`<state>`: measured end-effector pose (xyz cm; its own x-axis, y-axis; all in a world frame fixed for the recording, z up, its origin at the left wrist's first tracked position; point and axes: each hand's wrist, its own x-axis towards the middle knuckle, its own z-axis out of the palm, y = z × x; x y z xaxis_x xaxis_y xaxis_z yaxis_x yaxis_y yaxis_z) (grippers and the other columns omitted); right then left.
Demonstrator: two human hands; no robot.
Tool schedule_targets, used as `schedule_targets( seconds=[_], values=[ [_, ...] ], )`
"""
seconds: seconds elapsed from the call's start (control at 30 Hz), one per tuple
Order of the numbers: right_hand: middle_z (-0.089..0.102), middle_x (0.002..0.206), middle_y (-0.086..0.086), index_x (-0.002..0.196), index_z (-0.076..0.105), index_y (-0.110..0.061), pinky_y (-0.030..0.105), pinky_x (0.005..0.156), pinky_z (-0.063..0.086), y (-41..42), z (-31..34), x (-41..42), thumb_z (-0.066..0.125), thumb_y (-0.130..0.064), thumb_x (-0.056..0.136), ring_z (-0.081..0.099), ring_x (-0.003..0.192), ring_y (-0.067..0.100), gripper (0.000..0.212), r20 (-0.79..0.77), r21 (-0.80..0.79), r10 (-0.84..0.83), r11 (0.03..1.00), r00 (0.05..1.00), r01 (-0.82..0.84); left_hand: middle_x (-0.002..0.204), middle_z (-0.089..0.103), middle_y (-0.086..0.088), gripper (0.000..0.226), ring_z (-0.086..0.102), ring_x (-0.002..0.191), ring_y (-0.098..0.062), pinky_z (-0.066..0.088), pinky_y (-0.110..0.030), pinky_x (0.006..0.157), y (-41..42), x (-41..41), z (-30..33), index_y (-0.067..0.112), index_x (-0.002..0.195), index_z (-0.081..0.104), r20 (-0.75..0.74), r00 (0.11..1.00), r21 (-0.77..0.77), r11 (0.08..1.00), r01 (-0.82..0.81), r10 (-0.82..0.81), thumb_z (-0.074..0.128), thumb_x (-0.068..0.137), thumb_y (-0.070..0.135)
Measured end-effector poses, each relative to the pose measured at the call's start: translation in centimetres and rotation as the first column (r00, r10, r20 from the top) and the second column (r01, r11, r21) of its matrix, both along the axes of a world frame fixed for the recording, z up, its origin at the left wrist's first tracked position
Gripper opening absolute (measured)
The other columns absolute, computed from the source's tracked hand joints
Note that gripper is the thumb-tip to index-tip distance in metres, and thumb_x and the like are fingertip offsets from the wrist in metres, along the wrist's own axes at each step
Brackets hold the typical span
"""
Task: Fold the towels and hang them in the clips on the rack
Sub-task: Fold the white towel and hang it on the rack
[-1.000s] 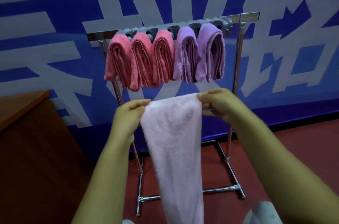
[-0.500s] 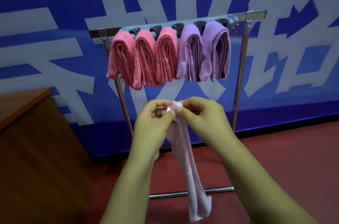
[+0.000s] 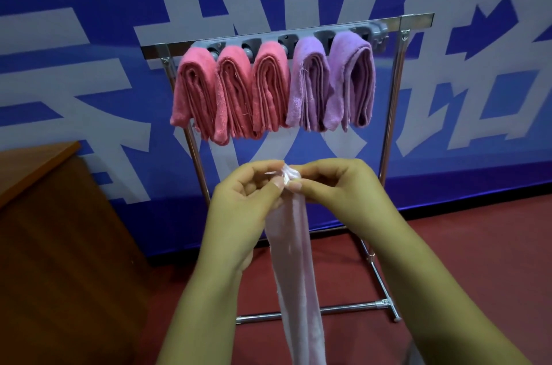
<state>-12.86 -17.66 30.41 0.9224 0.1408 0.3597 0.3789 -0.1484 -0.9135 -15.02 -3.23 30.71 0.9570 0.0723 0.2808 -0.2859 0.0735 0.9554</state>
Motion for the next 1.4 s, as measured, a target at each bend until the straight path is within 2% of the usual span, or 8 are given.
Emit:
schedule_targets(
  seconds=[0.4, 0.57, 0.8, 0.9, 1.03, 1.13, 1.23, 1.4],
  values=[
    [0.07, 0.102, -0.015, 0.111, 0.068, -0.022, 0.01, 0.084, 0.047, -0.3, -0.5, 0.1, 0.058, -0.017, 0.092, 0.061, 0.098, -0.004, 0.022, 0.136, -0.198, -0.039, 0.978, 0.99, 0.065, 0.091, 0.075, -0.004, 0.029, 0.071, 0.091, -0.014, 0.056, -0.022, 0.076, 0.4, -0.6, 0.3, 0.015, 0.094, 0.069, 0.077, 0.996, 0.046, 0.998, 0.049, -0.052, 0.052, 0.088, -0.008],
    [0.069, 0.104, -0.011, 0.108, 0.065, -0.021, 0.023, 0.091, 0.049, -0.9, -0.4, 0.2, 0.049, -0.017, 0.096, 0.061, 0.103, 0.003, 0.02, 0.096, -0.121, -0.009, 0.992, 0.995, 0.021, 0.116, 0.053, 0.014, 0.024, 0.055, 0.111, -0.002, 0.046, -0.019, 0.087, 3.4, 0.6, -0.3, 0.042, 0.094, 0.063, 0.435, 0.886, 0.371, 0.864, -0.341, 0.163, 0.072, 0.073, 0.034],
    [0.069, 0.103, -0.004, 0.109, 0.064, -0.016, 0.04, 0.093, 0.05, -1.2, 0.0, 0.3, 0.05, -0.015, 0.096, 0.063, 0.101, 0.011, 0.019, 0.12, -0.1, 0.054, 0.994, 0.991, -0.042, 0.117, 0.051, 0.018, 0.022, 0.052, 0.108, 0.006, 0.041, -0.018, 0.095, 3.8, 2.0, 0.9, 0.026, 0.086, 0.07, 0.159, 0.98, 0.702, 0.711, -0.026, -0.121, 0.078, 0.07, 0.039],
    [0.068, 0.103, -0.004, 0.108, 0.064, -0.018, 0.042, 0.093, 0.05, -1.8, 0.0, 0.4, 0.051, -0.018, 0.096, 0.063, 0.101, 0.012, 0.018, 0.11, -0.076, 0.039, 0.997, 0.993, -0.03, 0.099, 0.057, 0.009, 0.019, 0.054, 0.093, 0.003, 0.036, -0.002, 0.08, 4.1, 2.6, 2.1, 0.015, 0.074, 0.069, 0.211, 0.971, 0.765, 0.638, -0.089, -0.117, 0.073, 0.074, 0.033],
    [0.067, 0.105, -0.007, 0.109, 0.064, -0.018, 0.034, 0.094, 0.05, -1.6, 0.7, 0.6, 0.052, -0.016, 0.095, 0.061, 0.103, 0.007, 0.018, 0.163, -0.073, 0.034, 0.997, 0.986, -0.022, 0.091, 0.061, 0.003, 0.033, 0.056, 0.087, -0.003, 0.04, -0.008, 0.074, 3.2, 3.0, 4.0, 0.015, 0.057, 0.054, 0.359, 0.923, 0.799, 0.557, -0.228, -0.138, 0.076, 0.074, 0.034],
    [0.067, 0.106, -0.005, 0.107, 0.065, -0.019, 0.029, 0.093, 0.048, -1.3, 1.7, 0.8, 0.054, -0.013, 0.093, 0.061, 0.102, 0.007, 0.019, 0.25, -0.107, 0.051, 0.994, 0.967, -0.025, 0.095, 0.063, 0.004, 0.027, 0.059, 0.09, -0.007, 0.05, -0.027, 0.08, 1.9, 2.9, 5.6, 0.015, 0.076, 0.056, 0.357, 0.917, 0.809, 0.55, -0.207, -0.18, 0.076, 0.075, 0.033],
    [0.068, 0.109, 0.0, 0.112, 0.065, -0.012, 0.032, 0.094, 0.049, -1.3, 2.2, 1.2, 0.054, -0.01, 0.093, 0.061, 0.104, 0.011, 0.022, 0.275, -0.099, 0.05, 0.995, 0.96, -0.024, 0.098, 0.063, 0.011, 0.042, 0.061, 0.093, -0.006, 0.049, -0.022, 0.08, 1.2, 3.2, 6.7, 0.025, 0.113, 0.051, 0.276, 0.939, 0.837, 0.531, -0.13, -0.205, 0.072, 0.078, 0.035],
    [0.067, 0.097, 0.004, 0.111, 0.062, -0.017, 0.035, 0.091, 0.05, -1.3, 1.0, 1.8, 0.061, -0.014, 0.089, 0.062, 0.096, 0.017, 0.022, 0.213, 0.042, 0.12, 0.99, 0.97, -0.131, 0.09, 0.066, 0.008, 0.015, 0.06, 0.084, -0.008, 0.047, -0.025, 0.072, 0.7, 3.8, 7.7, 0.022, 0.1, 0.065, 0.283, 0.926, 0.904, 0.392, -0.17, -0.251, 0.066, 0.084, 0.024]
  ],
)
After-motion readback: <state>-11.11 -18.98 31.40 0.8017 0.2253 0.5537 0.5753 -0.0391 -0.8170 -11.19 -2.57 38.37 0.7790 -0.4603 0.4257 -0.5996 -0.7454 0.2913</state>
